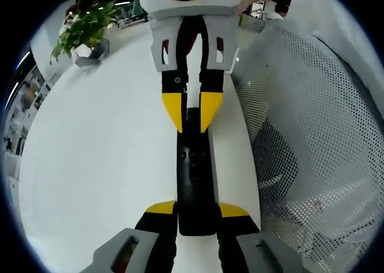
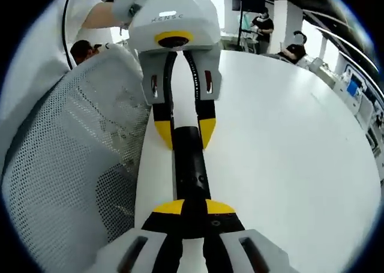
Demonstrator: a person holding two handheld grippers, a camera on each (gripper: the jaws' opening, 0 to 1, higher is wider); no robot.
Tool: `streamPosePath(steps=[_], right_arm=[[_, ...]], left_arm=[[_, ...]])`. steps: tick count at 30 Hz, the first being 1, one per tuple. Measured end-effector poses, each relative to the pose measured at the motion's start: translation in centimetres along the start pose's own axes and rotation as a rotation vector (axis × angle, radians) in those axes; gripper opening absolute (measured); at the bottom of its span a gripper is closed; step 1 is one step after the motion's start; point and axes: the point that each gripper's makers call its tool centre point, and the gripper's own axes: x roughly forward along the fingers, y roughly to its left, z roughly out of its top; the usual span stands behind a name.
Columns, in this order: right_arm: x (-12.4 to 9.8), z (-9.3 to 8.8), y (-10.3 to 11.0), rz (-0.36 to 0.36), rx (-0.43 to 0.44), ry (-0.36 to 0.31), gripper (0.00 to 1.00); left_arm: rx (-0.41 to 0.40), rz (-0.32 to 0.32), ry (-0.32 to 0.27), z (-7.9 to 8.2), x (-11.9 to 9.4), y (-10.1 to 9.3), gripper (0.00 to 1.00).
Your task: Press the specified remote control buttons in sequence, fully releasing each button before pressing the next.
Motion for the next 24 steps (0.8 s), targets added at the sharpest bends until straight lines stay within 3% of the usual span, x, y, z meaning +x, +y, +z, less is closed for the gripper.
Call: streamPosePath(steps=[3,7,10,13,15,17,21,24], right_arm=[[0.16,0.25,0.1,-0.003,-0.065,-0.007,0.08],[0.33,0.51,0.01,0.021,-0.085,0.041,0.08],[0.41,0.41,0.12,0.042,-0.168,0.128,0.08],[0.53,0.4,0.13,0.062,-0.182,0.218,0.08],[0.66,0.39,0.08,0.066,-0.123,0.263,0.08],[0.7,0.38,-0.01,0.056,-0.065,0.278,0.08],[0.67,0.25,0.07,0.042,-0.1,0.267,0.08],[0.59,0.42,-0.08,0.031,-0.036,0.188,0.08]], left_arm=[[0.005,-0.001,0.004,-0.02,0.01,0.0,0.24],[0.002,-0.003,-0.013,-0.06,-0.02,0.06,0.24],[-0.001,-0.003,-0.029,-0.07,-0.05,0.05,0.24],[0.0,-0.003,-0.041,-0.04,-0.07,0.04,0.24],[0.0,-0.003,-0.045,-0.02,-0.07,0.02,0.24],[-0.005,-0.002,-0.051,-0.01,-0.09,0.03,0.24],[-0.002,-0.005,-0.075,-0.06,-0.16,0.01,0.24],[-0.001,-0.004,-0.083,0.03,-0.13,-0.01,0.24]])
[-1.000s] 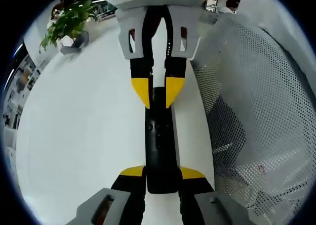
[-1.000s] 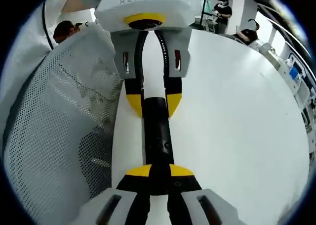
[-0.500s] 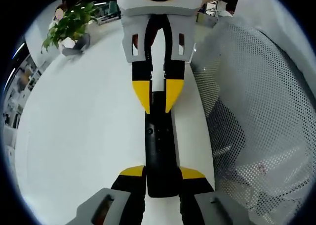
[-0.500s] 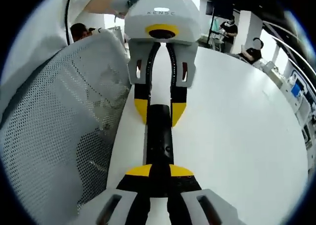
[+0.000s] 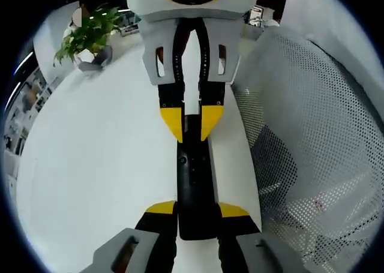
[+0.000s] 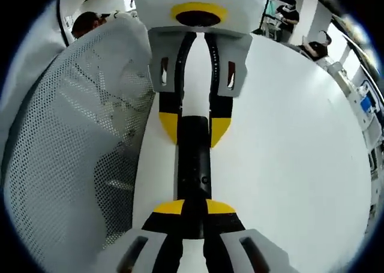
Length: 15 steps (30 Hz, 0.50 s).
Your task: Press the specified remote control buttons in sequence, fully releasing each button before pressing the next.
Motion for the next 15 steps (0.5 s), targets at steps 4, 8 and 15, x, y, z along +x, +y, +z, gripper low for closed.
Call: streamPosePath(steps=[4,8,15], right_arm=[[-0.27,0.02,0.06,-0.03,-0.042,-0.104,0.08],[-0.38,-0.04,0.0,-0.049,0.004,-0.181,0.08],[-0.13,0.21,0.09,-0.05,-0.06,-0.125,0.08]], left_arm=[[0.008,-0.007,0.002,0.09,0.05,0.01,0.24],[-0.001,-0.003,-0.016,0.03,0.07,0.06,0.24],[-0.013,0.002,-0.034,0.04,0.17,0.13,0.23]])
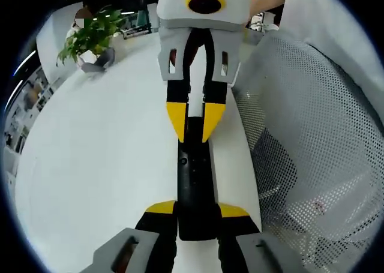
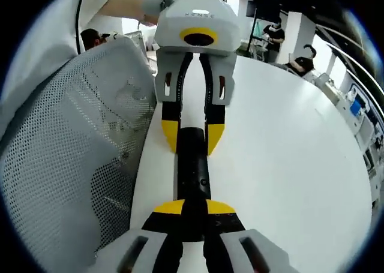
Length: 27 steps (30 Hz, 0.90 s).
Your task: Press the specified remote control buttons in sequence, fully releasing each button before pressing the next.
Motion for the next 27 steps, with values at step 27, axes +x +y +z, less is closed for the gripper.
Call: streamPosePath(steps=[27], right_arm=[[0.0,-0.05,0.02,0.004,0.002,-0.025,0.07]], left_arm=[[-0.023,0.011,-0.069,0.24,-0.19,-0.13,0.23]])
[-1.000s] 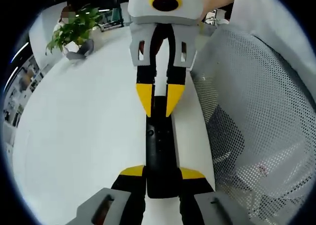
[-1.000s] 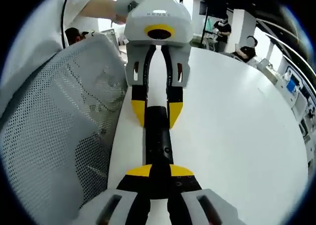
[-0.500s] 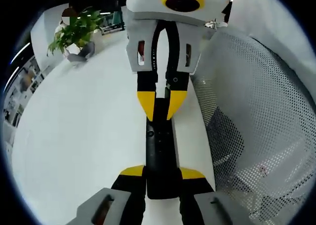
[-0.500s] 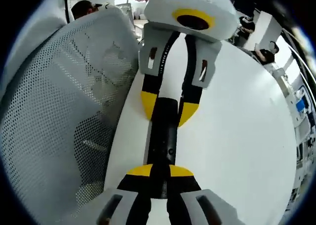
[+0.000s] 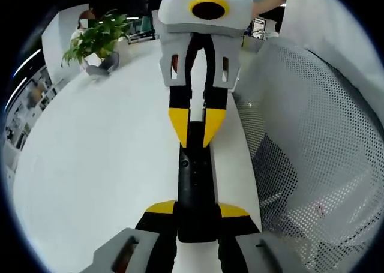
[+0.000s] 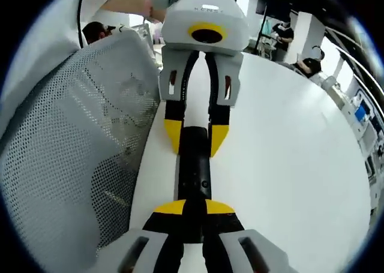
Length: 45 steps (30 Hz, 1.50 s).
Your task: Press the specified remote control buttons in sequence, fully releasing each button before pressing the next.
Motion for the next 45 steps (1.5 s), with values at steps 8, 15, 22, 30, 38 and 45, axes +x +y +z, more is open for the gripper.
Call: streamPosePath(steps=[8,15,22,30,38,45], right_arm=[[0.2,0.6,-0.2,-0.008,0.049,-0.086,0.05],[0.6,0.6,0.0,0.033,-0.078,0.115,0.03],[0.9,0.6,0.0,0.032,-0.066,0.254,0.04],[0.3,0.7,-0.3,-0.035,0.039,0.022,0.04],[0.5,1.6,0.0,-0.02,0.087,-0.025,0.0],[0.7,1.0,-0.1,-0.03,0.04,0.061,0.0]], left_arm=[[0.002,-0.001,-0.008,0.1,0.0,0.0,0.23],[-0.001,0.001,-0.016,0.1,0.0,0.1,0.23],[0.003,-0.001,-0.013,0.1,0.0,0.1,0.23],[0.0,0.001,-0.018,0.1,0.0,0.1,0.23],[0.001,0.005,-0.025,0.1,0.0,-0.1,0.23],[-0.008,-0.002,-0.022,0.1,0.0,0.1,0.23]])
